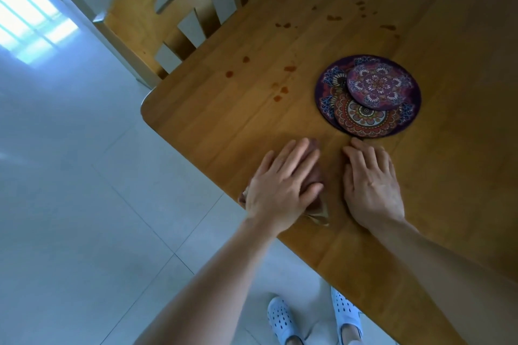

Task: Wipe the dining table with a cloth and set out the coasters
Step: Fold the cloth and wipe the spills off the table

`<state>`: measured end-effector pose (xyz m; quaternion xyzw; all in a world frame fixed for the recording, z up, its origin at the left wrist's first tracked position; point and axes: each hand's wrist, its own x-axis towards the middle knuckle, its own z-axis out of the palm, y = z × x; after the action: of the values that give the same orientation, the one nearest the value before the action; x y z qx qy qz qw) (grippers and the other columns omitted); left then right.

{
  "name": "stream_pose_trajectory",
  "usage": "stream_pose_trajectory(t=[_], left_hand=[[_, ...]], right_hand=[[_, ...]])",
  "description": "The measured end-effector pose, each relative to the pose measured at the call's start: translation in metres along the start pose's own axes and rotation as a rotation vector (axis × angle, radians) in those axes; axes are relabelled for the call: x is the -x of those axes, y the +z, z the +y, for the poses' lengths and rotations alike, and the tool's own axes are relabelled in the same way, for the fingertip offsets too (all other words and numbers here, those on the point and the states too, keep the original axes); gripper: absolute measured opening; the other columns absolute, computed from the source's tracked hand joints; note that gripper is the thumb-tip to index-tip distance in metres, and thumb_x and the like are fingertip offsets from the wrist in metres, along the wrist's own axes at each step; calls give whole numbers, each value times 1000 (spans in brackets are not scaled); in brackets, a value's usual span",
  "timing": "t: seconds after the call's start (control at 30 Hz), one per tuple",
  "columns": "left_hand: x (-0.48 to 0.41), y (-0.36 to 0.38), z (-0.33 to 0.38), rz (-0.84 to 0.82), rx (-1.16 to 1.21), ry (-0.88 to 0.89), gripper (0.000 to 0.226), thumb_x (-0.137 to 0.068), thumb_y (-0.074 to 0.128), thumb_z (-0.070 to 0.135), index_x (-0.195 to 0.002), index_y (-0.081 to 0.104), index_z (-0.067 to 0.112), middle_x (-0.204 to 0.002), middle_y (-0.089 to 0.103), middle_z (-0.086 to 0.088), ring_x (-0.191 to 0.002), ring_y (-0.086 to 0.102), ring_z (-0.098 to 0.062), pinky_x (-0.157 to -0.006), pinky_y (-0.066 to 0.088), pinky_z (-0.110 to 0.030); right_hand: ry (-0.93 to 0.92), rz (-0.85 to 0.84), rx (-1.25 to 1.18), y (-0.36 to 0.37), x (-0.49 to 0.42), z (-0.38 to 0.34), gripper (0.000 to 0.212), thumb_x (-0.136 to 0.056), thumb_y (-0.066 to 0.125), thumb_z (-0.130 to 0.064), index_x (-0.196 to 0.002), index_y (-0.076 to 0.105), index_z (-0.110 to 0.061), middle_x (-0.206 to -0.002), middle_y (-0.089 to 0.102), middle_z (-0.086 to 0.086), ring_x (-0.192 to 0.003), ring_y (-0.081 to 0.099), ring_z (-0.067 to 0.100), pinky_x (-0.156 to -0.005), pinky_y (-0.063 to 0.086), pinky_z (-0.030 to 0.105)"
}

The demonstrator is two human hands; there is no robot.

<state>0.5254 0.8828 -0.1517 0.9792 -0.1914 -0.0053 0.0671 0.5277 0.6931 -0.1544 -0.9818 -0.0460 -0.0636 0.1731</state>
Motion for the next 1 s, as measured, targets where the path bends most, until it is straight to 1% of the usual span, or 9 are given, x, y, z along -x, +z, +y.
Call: stream_pose_trajectory(t=[0.07,0.23,0.4,0.53,0.67,0.77,0.83,0.9,1.0], left_hand=[[-4,-5,-31,-2,-40,-62,63,-100,20,61,-156,19,31,-164,14,7,-150,14,-15,-119,22,-46],[-26,-16,-105,33,-81,-276,65,-100,18,61,-156,18,29,-164,15,3,-150,15,-19,-119,23,-47],[-53,-16,-122,59,-43,-439,66,-98,10,60,-156,17,28,-165,9,1,-151,8,-19,-121,16,-47],[-57,-19,-121,74,-39,-427,69,-98,8,62,-156,17,26,-165,9,0,-151,9,-21,-121,16,-47],[-52,-21,-120,85,9,-387,83,-91,7,74,-157,16,23,-165,8,-2,-151,7,-21,-122,14,-47],[-46,-22,-128,72,19,-240,97,-82,22,85,-156,17,23,-165,2,0,-152,2,-21,-121,10,-44],[-45,-21,-135,80,17,-160,90,-84,33,81,-153,30,23,-165,9,3,-151,5,-19,-121,16,-46],[-48,-17,-140,109,27,-170,75,-91,36,71,-148,41,23,-163,17,6,-150,12,-18,-120,23,-45],[-56,-13,-144,188,39,-359,63,-98,36,59,-148,41,21,-162,21,3,-149,18,-20,-120,21,-43]], right_hand=[[-16,-3,7,0,0,0,38,-98,37,-19,-129,51,-5,-139,48,13,-125,36,31,-111,32,52],[-72,-12,27,-1,2,-2,36,-96,40,-16,-129,52,-9,-142,45,11,-128,37,29,-111,33,51],[-102,-57,88,-5,0,-5,42,-93,38,-17,-132,53,-15,-144,46,6,-127,40,28,-110,35,52],[-146,-85,134,-5,-2,-3,48,-92,37,-19,-138,52,-20,-146,48,0,-132,40,27,-109,34,50],[-124,-40,132,-5,-3,-6,46,-91,38,-19,-133,58,-20,-141,54,-2,-128,45,25,-106,34,46],[-127,-35,134,-3,-6,-9,47,-90,37,-20,-131,60,-19,-138,56,-1,-125,47,26,-102,37,48],[-140,-57,161,-2,-8,-7,49,-88,38,-20,-132,58,-17,-137,55,1,-123,48,28,-99,38,49],[-156,-56,182,-2,-13,-8,48,-88,38,-20,-132,57,-16,-135,55,4,-119,50,30,-97,38,50],[-214,7,175,5,-39,-24,40,-90,44,-17,-127,60,-16,-131,57,6,-118,52,29,-96,37,47]])
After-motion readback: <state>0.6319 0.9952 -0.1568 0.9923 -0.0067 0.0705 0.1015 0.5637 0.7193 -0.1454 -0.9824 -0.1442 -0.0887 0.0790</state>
